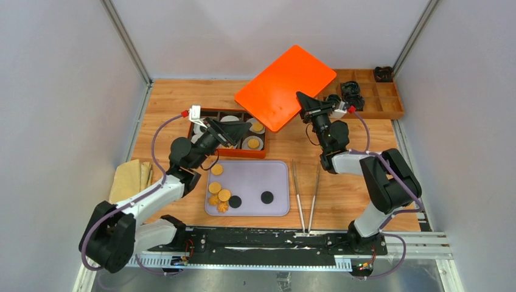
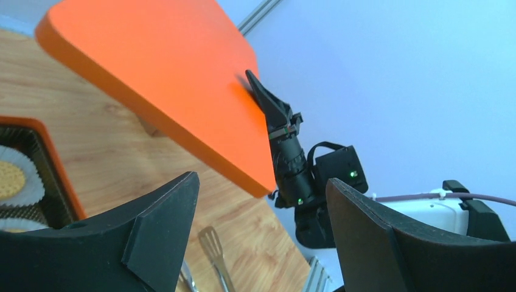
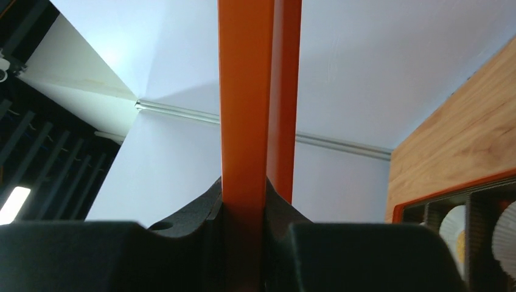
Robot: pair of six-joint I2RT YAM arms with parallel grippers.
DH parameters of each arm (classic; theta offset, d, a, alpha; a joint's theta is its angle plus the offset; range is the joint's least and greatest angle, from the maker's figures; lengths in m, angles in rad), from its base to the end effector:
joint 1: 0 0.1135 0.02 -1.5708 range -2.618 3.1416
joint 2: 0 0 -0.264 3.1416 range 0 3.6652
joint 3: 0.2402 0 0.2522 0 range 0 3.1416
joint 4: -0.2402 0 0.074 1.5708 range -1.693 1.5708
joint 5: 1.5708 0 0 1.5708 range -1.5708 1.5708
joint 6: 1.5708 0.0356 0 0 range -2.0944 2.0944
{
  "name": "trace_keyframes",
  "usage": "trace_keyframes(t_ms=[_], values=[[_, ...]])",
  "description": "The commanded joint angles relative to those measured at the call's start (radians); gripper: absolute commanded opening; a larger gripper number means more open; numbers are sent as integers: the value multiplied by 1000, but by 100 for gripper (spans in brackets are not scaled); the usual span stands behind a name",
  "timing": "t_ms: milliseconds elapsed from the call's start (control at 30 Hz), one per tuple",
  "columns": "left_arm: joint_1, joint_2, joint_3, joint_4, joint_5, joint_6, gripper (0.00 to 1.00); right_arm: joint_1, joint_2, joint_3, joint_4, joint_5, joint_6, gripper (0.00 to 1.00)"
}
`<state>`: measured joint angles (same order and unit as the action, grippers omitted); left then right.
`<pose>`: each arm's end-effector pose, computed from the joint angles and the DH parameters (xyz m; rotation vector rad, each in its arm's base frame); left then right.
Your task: Pack the cookies
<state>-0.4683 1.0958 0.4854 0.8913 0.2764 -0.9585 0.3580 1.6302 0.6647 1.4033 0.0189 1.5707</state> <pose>0.2083 -0.1163 0.2870 -0.0894 1.4340 -1.3776 0.3034 0.1128 0.2562 0.7604 1.0624 1.6806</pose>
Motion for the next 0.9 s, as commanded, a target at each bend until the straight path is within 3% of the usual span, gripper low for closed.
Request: trace_keyframes(t_ms=[0, 200, 567, 633, 767, 867], values=[[-6, 57, 11, 194, -11, -34, 82, 68, -6, 70, 180, -4, 84, 0], [-6, 69, 17, 165, -31, 1, 82, 104, 1, 114, 171, -54, 115, 0], [-6, 46, 130, -31, -91, 137, 79, 211, -1, 50, 115, -149, 82, 0], [-6, 50, 142, -44, -83, 147, 72, 225, 9, 38, 123, -146, 80, 0], [-6, 52, 162, -90, -54, 151, 27, 223, 30, 49, 132, -167, 82, 0], [-3, 36, 205, -209, -36, 182, 11, 216, 31, 86, 78, -233, 54, 1]])
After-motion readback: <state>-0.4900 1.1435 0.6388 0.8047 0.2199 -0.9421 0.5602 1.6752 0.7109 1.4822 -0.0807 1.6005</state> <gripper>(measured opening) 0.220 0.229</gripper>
